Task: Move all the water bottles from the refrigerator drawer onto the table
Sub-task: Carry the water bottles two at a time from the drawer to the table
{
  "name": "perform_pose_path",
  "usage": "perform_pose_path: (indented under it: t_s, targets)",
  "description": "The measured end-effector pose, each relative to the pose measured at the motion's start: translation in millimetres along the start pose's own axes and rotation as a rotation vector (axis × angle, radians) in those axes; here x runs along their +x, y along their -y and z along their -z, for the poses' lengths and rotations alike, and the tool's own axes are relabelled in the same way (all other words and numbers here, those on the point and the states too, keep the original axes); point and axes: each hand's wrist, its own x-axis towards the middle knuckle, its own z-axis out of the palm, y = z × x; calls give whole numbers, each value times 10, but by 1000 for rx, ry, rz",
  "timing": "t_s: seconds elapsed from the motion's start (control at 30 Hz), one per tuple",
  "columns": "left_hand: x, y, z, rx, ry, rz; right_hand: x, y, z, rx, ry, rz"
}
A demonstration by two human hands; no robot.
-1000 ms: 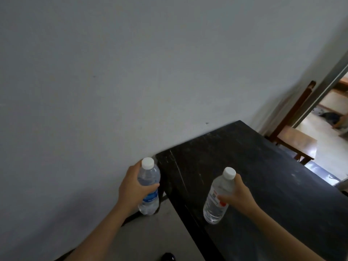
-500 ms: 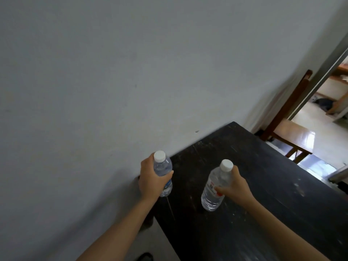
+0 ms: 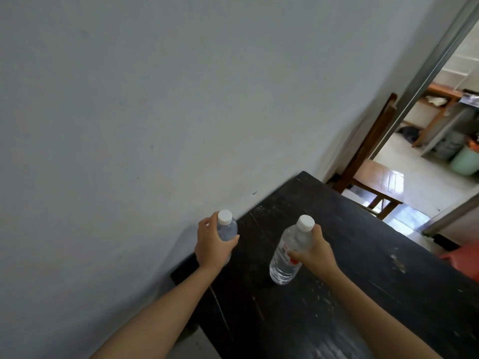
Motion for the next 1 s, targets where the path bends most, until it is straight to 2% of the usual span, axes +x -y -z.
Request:
perform_pose_path:
  t_s: [0.43,0.8,1.0]
  targets:
    - [202,45,-167,-30,-79,32,752,349,-237,-113,84,103]
    - [297,20,-209,11,-30,80,1271,588,-662,-30,189,212]
    - [258,44,-179,47,-44,72,1326,496,-755,15,197,199]
